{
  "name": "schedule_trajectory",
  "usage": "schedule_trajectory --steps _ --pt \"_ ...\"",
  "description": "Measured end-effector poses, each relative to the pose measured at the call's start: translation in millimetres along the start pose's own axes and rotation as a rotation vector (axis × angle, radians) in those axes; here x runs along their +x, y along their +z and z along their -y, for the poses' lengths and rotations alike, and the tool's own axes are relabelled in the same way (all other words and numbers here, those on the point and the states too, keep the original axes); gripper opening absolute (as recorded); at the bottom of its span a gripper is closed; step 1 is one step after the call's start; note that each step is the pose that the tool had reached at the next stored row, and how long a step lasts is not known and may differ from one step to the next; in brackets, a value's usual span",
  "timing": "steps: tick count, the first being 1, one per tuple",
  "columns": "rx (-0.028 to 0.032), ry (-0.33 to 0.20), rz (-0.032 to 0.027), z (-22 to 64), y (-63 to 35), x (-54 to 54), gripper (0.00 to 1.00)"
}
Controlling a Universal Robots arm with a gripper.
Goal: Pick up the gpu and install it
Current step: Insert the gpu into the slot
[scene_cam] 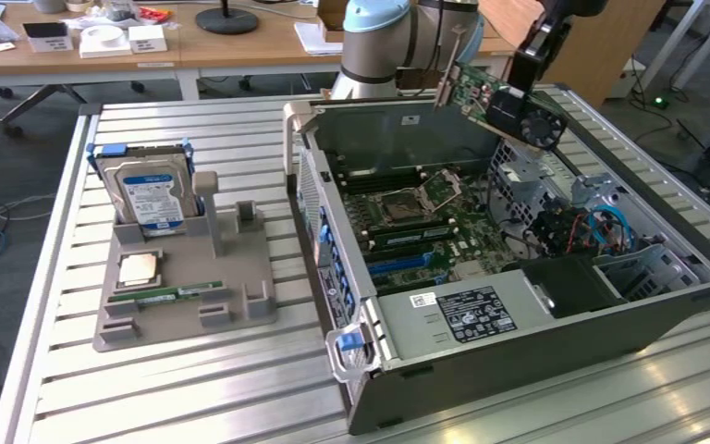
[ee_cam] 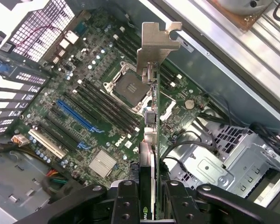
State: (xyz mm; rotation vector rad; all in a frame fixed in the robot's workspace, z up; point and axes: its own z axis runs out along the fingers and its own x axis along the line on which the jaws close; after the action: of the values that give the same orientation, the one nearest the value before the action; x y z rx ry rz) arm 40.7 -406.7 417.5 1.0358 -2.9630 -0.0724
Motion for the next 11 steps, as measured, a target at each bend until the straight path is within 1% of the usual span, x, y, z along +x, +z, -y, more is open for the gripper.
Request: schedule_trajectory --steps 5,11 --pt "-0.0008 -0.059 -0.0026 0.0 0.0 0.0 0.26" --pt "-0.002 -0.151 -0.0067 0.0 0.0 0.0 0.26"
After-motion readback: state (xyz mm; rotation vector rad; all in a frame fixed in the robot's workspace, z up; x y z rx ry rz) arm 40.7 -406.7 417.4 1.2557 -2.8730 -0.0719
